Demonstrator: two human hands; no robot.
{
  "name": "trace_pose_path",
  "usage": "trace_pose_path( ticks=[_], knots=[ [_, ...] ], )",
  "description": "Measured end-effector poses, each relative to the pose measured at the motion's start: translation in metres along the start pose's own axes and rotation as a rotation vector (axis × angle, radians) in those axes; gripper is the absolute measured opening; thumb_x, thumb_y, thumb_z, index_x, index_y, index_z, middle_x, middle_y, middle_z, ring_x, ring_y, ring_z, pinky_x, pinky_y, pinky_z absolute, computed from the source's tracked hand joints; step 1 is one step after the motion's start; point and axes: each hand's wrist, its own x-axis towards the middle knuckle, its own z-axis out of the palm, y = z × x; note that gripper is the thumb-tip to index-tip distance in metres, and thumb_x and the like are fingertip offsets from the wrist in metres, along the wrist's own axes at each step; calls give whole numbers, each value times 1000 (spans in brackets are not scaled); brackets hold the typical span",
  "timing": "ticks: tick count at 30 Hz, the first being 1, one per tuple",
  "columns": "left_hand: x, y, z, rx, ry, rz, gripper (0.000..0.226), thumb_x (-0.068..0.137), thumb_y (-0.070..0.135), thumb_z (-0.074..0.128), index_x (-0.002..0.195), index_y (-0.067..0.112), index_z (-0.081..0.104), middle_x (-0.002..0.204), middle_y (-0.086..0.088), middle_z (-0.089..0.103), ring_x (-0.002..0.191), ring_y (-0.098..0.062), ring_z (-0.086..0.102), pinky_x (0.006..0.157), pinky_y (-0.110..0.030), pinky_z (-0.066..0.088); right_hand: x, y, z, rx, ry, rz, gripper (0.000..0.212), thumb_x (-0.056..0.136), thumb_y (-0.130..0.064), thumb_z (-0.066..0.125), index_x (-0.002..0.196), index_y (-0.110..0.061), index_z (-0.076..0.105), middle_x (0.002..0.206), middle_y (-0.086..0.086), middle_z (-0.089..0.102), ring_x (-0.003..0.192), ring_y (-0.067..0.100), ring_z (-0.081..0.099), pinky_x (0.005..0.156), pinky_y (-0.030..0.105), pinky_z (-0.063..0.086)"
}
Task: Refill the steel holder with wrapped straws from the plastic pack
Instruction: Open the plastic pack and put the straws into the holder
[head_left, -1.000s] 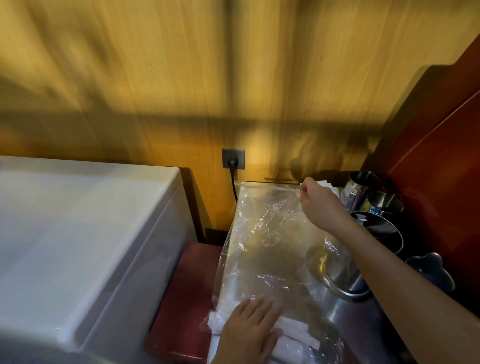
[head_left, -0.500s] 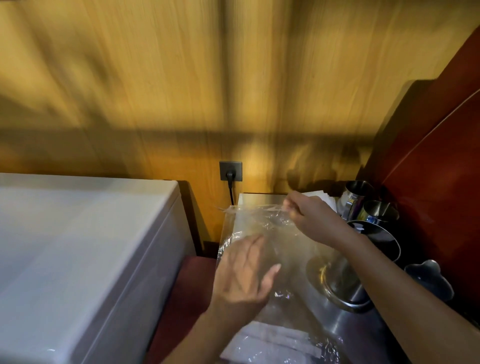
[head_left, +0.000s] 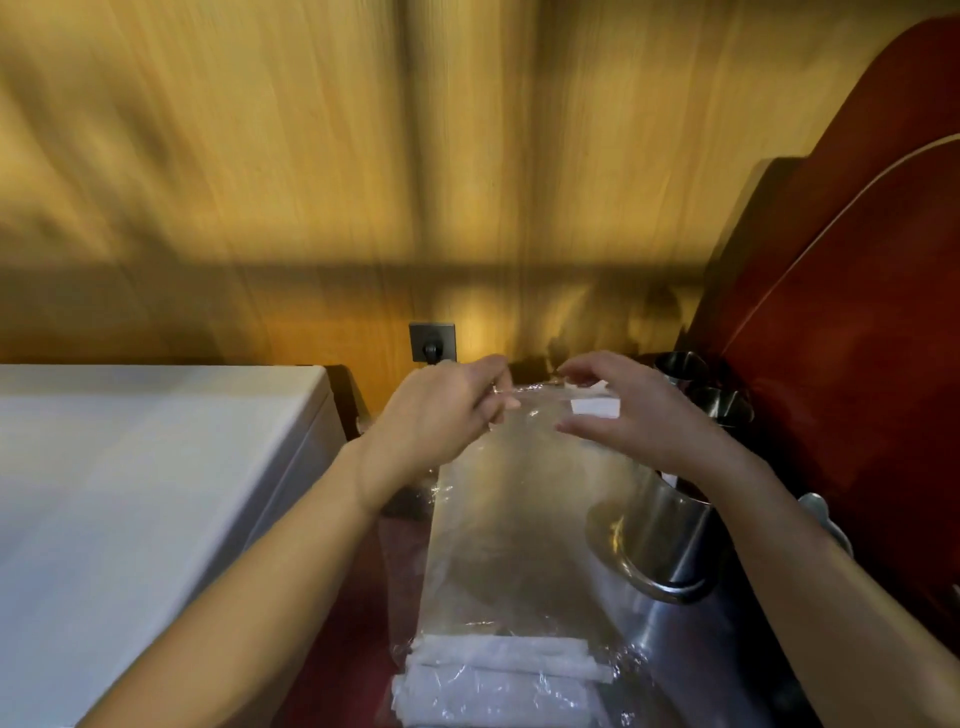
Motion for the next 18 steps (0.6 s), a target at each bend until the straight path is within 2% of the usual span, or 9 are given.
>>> trace_pose_path(
  ticks=[2, 4, 7, 9, 10, 12, 13, 15, 18],
  knots=[
    [-2, -4, -2, -66, -24, -41, 16, 92, 34, 51, 81, 21, 52, 72, 5, 71, 66, -8, 66, 66, -37, 54, -7, 12, 2, 112, 72, 95, 63, 74, -35, 71, 129, -24, 43, 129, -5, 48, 111, 8, 44, 89, 29, 40],
    [-4, -11, -4, -102, -38, -51, 19, 92, 35, 50, 81, 20, 54, 72, 7, 70, 65, -6, 65, 66, -37, 54, -14, 21, 9, 239, 98, 200, 74, 72, -32, 74, 134, -26, 34, 137, -1, 43, 117, 12, 44, 94, 37, 44],
    [-7, -20, -6, -208, -22, -77, 18, 92, 34, 52, 79, 22, 56, 68, 8, 67, 63, -7, 63, 65, -39, 54, -24, 30, 23, 405, 139, 294, 81, 72, -28, 75, 136, -29, 26, 128, -1, 47, 112, 16, 51, 91, 40, 49],
    [-9, -25, -7, -275, -12, -111, 18, 90, 33, 54, 75, 23, 56, 65, 9, 66, 62, -6, 62, 64, -39, 54, -30, 35, 35, 484, 154, 320, 71, 75, -24, 73, 133, -27, 32, 111, -1, 60, 96, 12, 60, 84, 32, 51],
    [-11, -27, -7, -299, -3, -134, 19, 90, 32, 55, 73, 23, 56, 64, 9, 66, 60, -4, 61, 63, -38, 54, -32, 37, 40, 528, 151, 326, 59, 77, -19, 70, 128, -22, 39, 98, 0, 66, 86, 13, 64, 79, 27, 52],
    [-14, -31, -9, -313, 4, -171, 20, 88, 33, 57, 71, 22, 56, 63, 9, 66, 59, 0, 59, 60, -30, 49, -36, 39, 50, 535, 151, 325, 27, 82, -11, 64, 108, -15, 56, 79, 3, 68, 71, 17, 66, 67, 20, 53],
    [-14, -32, -12, -298, 6, -177, 20, 87, 35, 58, 72, 21, 56, 65, 8, 65, 60, 1, 57, 59, -26, 44, -37, 39, 53, 520, 155, 317, 15, 83, -10, 62, 96, -17, 61, 74, 3, 67, 68, 18, 65, 63, 20, 53],
    [-15, -31, -20, -190, 26, -179, 23, 82, 41, 61, 83, 18, 56, 80, 7, 60, 71, 0, 51, 63, -24, 37, -36, 37, 55, 508, 167, 281, 14, 84, -8, 60, 82, -22, 63, 70, 4, 67, 64, 14, 64, 59, 19, 52],
    [-12, -12, -38, 88, 91, -72, 61, 75, 61, 58, 116, 16, 51, 115, -4, 53, 106, -18, 47, 87, -32, 34, -32, 30, 50, 558, 156, 195, 14, 83, -6, 61, 79, -19, 65, 66, 4, 66, 60, 10, 62, 56, 16, 49]
  ],
)
